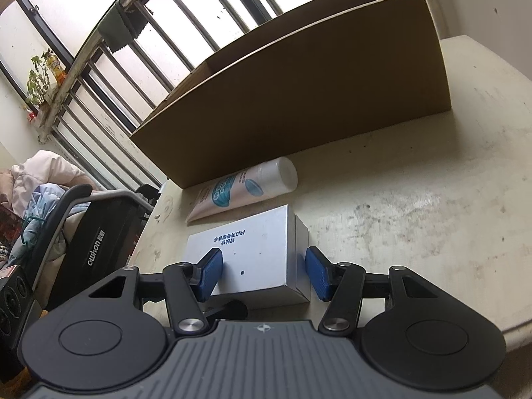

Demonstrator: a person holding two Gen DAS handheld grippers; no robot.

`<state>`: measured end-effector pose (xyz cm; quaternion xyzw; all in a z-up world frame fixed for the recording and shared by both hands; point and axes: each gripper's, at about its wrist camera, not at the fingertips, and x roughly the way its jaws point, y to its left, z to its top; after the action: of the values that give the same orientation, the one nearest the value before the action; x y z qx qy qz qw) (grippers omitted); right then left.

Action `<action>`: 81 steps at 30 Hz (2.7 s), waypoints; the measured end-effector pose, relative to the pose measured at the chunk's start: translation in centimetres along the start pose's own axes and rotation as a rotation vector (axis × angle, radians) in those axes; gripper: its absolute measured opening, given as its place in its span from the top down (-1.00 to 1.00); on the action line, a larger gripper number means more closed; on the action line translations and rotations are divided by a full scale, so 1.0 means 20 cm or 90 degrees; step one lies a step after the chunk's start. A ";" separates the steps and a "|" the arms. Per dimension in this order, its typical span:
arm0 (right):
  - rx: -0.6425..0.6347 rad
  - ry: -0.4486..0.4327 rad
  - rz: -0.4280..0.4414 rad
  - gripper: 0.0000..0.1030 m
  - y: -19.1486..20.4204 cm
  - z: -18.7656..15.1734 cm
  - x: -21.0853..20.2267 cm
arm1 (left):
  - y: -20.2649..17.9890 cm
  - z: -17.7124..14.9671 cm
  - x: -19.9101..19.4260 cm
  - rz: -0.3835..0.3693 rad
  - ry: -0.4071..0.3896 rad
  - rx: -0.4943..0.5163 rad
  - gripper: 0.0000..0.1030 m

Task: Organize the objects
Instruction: 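Hold the white carton with the right gripper while the left gripper presses its top, then lift the white carton with the right gripper and lower it into the box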

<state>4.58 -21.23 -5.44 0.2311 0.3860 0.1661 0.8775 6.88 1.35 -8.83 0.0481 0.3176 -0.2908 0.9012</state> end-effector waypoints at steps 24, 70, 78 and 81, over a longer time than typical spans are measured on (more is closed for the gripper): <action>0.003 0.000 0.010 -0.14 -0.03 -0.06 -0.06 | -0.07 -0.04 -0.04 0.002 0.008 0.030 -0.25; -0.140 -0.121 0.047 -0.14 0.36 0.94 0.01 | 0.21 0.93 -0.01 0.080 -0.124 0.032 -0.27; -0.082 -0.013 0.026 -0.14 0.23 1.31 0.42 | 0.46 1.15 0.35 0.064 0.003 -0.026 -0.27; -0.045 0.038 0.021 -0.14 0.15 1.39 0.58 | 0.53 1.18 0.49 0.064 0.059 -0.037 -0.26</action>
<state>32.68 -20.97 5.66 0.2010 0.4021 0.2008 0.8704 31.79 -1.25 2.94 0.0514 0.3648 -0.2334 0.8999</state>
